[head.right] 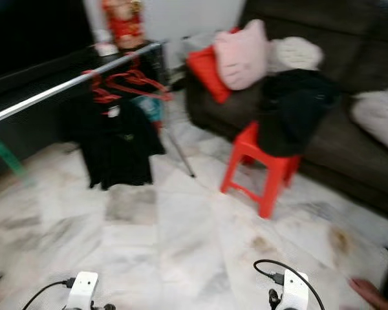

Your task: Hang hanger

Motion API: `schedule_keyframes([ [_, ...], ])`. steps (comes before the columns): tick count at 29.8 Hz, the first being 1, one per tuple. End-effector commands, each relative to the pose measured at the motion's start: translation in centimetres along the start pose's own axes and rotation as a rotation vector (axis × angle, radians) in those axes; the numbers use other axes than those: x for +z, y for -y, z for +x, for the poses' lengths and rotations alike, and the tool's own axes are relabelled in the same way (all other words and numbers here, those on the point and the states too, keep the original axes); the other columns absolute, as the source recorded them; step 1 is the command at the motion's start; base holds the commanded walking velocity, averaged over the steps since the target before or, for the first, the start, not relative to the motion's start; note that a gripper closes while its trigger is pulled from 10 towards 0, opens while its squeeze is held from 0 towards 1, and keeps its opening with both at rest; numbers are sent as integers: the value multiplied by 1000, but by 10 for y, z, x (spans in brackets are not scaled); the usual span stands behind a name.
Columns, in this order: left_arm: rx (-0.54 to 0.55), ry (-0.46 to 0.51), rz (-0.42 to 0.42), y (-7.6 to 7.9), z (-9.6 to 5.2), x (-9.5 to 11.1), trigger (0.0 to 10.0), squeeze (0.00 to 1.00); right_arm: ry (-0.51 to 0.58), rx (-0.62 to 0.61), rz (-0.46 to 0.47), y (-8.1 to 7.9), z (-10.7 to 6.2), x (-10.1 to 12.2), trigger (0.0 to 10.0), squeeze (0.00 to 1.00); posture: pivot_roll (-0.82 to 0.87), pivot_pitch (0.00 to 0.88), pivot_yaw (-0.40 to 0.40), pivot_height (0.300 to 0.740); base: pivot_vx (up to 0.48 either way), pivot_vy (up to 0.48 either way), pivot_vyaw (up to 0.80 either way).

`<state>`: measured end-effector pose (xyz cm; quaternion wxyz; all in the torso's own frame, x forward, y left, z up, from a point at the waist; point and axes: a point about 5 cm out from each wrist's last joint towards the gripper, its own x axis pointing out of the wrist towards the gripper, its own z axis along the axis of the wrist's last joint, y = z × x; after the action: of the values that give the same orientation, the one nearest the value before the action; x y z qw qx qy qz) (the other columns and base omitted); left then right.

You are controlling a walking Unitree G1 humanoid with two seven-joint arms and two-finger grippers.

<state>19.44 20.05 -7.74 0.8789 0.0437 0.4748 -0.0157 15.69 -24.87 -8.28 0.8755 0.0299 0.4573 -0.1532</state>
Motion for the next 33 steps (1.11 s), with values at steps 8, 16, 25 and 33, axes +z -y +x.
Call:
schedule_keyframes([
  [8, 3, -13, -15, -5, -1, -3, 10000, 0, 29, 9, 3, -5, 2, 9, 10000, 0, 29, 0, 19, 740, 303, 0, 0],
  [16, 4, -20, -15, -6, -2, -6, 10000, 0, 32, 9, 3, -5, 2, 9, 10000, 0, 29, 0, 20, 740, 309, 0, 0],
  [25, 2, -21, -12, -5, -1, -6, 10000, 0, 33, 9, 4, -5, 2, 9, 10000, 0, 25, 0, 23, 740, 307, 0, 0],
  [33, -9, -14, -9, 4, 1, 0, 10000, 0, 31, 5, 3, -5, 2, 9, 10000, 0, 25, 0, 23, 740, 309, 0, 0],
])
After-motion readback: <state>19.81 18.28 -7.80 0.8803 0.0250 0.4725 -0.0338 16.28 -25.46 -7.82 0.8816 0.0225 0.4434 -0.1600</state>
